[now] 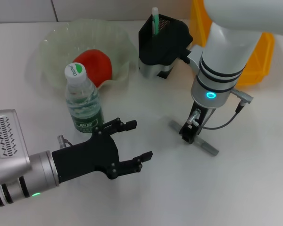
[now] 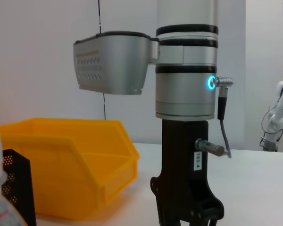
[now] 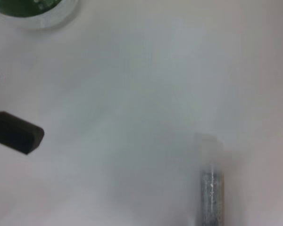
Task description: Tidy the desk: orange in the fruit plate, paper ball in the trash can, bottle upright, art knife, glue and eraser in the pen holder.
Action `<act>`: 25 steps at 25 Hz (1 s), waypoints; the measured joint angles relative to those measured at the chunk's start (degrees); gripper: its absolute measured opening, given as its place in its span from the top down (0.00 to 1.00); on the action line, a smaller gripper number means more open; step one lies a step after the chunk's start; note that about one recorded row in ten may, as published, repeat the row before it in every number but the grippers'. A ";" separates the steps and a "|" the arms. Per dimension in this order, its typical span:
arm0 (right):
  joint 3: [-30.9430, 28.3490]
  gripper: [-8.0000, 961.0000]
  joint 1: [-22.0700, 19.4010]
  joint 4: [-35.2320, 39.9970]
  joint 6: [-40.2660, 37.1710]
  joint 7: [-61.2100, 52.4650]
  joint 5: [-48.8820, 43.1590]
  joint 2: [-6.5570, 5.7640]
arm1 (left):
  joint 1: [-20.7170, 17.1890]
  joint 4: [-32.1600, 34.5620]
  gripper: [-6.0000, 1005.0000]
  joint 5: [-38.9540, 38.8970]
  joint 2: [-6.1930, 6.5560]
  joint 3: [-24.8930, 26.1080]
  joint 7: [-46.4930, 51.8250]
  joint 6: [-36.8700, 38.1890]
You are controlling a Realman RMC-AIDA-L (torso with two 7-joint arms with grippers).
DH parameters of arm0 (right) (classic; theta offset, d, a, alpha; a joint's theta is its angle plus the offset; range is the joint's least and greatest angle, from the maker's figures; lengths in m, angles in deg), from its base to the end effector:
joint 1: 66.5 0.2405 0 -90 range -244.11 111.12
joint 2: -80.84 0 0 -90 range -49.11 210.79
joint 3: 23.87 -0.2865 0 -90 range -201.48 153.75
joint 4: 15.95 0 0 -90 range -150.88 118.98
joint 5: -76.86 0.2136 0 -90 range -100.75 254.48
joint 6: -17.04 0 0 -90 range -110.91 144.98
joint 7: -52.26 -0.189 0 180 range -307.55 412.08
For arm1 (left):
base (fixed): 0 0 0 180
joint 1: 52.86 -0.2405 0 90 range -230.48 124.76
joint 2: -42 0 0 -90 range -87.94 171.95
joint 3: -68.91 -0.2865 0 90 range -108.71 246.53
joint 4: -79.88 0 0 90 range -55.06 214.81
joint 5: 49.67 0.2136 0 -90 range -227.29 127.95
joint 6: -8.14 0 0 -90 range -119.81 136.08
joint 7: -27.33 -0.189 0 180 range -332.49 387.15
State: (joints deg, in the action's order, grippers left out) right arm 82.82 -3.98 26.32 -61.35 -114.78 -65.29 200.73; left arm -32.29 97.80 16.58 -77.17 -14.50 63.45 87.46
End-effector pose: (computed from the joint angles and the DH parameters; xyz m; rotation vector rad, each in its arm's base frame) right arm 0.1764 0.3953 -0.1536 -2.5303 0.8757 -0.9891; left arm -0.2811 0.2830 -0.1359 -2.6509 -0.2000 -0.8360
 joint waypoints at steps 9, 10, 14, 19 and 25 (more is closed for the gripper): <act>1.53 0.84 -0.20 2.28 0.09 -0.26 -0.35 -0.01 | 0.17 0.05 0.20 -0.11 0.00 0.00 0.00 0.07; 1.41 0.85 -0.38 2.77 0.01 -0.33 -0.50 -0.01 | 0.17 0.07 0.20 -0.13 0.00 0.00 0.00 0.08; -0.53 0.85 -1.57 5.34 -0.18 -0.81 -1.42 -0.20 | 0.18 0.09 0.20 -0.19 0.00 0.00 0.00 0.11; -11.63 0.85 -9.64 21.95 -2.37 -1.26 -9.63 -0.37 | 0.18 0.07 0.20 -0.23 -0.01 -0.01 0.00 0.20; -21.52 0.85 -24.77 47.92 2.99 1.65 -10.54 -0.60 | 0.09 0.03 0.20 -0.26 0.00 0.02 0.00 0.22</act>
State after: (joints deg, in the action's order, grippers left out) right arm 61.30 -28.75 74.23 -58.36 -113.13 -75.83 200.13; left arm -32.20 97.83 16.33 -77.17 -14.48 63.45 87.68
